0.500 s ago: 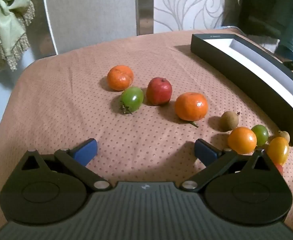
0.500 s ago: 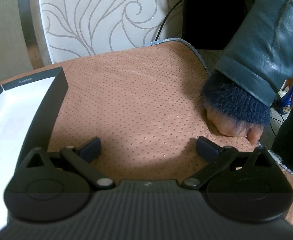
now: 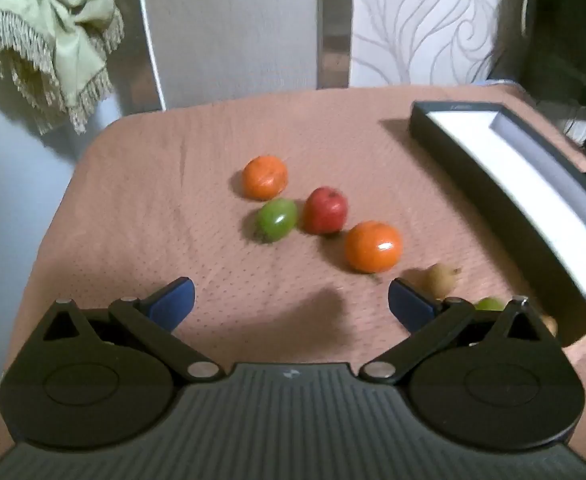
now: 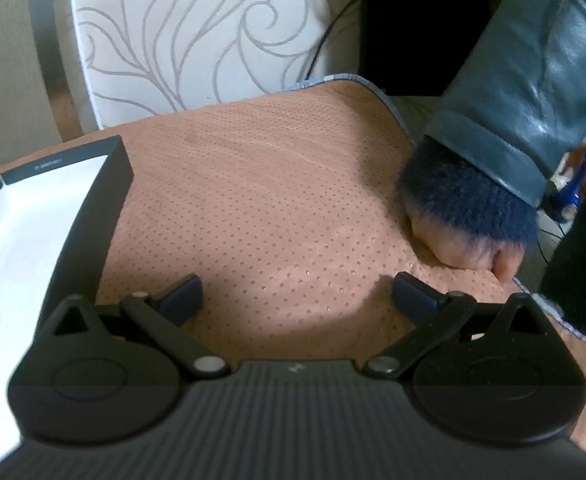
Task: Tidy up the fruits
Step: 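Move both tools toward the row of fruits beside the box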
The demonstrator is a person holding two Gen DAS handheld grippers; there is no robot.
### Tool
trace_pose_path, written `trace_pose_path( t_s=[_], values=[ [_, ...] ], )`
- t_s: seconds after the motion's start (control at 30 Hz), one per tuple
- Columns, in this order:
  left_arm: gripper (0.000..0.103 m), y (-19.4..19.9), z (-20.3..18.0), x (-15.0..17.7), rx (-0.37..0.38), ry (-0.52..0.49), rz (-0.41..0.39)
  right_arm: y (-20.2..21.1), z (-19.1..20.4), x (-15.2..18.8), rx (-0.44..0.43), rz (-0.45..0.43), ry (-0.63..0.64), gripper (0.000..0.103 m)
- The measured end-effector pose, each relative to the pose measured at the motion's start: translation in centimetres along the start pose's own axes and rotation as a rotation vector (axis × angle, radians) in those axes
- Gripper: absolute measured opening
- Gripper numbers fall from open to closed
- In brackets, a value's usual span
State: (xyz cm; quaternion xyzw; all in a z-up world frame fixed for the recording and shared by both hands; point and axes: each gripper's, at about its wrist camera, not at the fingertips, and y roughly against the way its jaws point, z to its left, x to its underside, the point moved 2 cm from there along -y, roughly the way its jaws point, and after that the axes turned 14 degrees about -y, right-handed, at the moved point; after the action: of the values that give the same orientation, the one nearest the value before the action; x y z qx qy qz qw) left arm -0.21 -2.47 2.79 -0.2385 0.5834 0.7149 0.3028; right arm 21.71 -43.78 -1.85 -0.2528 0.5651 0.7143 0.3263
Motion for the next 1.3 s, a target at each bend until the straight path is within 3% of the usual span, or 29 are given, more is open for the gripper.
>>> trace_pose_path(
  t_s=[0.13, 0.37, 0.5, 0.6, 0.73, 0.83, 1.0, 1.3],
  values=[
    [0.103, 1.6, -1.8, -1.0, 0.014, -0.012, -0.022, 0.8, 0.5, 0.3, 0.087, 0.054, -0.066, 0.103],
    [0.103, 3.4, -4.5, -1.4, 0.073, -0.031, -0.052, 3.8, 0.5, 1.3, 0.128, 0.139, -0.11, 0.103],
    [0.103, 4.2, -5.6, -1.1, 0.117, -0.04, -0.068, 10.1, 2.7, 2.8, 0.091, -0.009, -0.083, 0.103],
    [0.103, 4.7, -6.3, -0.7, 0.151, -0.06, -0.075, 16.5, 5.5, 4.3, -0.053, -0.171, -0.035, 0.103],
    [0.103, 5.2, -7.0, -0.1, 0.18, -0.098, -0.084, 22.0, 8.7, 8.0, -0.222, -0.314, 0.011, 0.103],
    [0.103, 5.5, -7.5, 0.1, 0.209, -0.142, -0.107, 23.0, 10.3, 9.8, -0.238, -0.211, 0.068, 0.103],
    [0.103, 5.1, -7.6, 0.7, 0.262, -0.168, -0.105, 25.0, 12.4, 12.7, -0.26, -0.243, 0.159, 0.103],
    [0.103, 4.8, -7.5, 2.4, 0.27, -0.205, -0.115, 25.0, 15.9, 14.6, -0.315, -0.154, 0.179, 0.099]
  ],
)
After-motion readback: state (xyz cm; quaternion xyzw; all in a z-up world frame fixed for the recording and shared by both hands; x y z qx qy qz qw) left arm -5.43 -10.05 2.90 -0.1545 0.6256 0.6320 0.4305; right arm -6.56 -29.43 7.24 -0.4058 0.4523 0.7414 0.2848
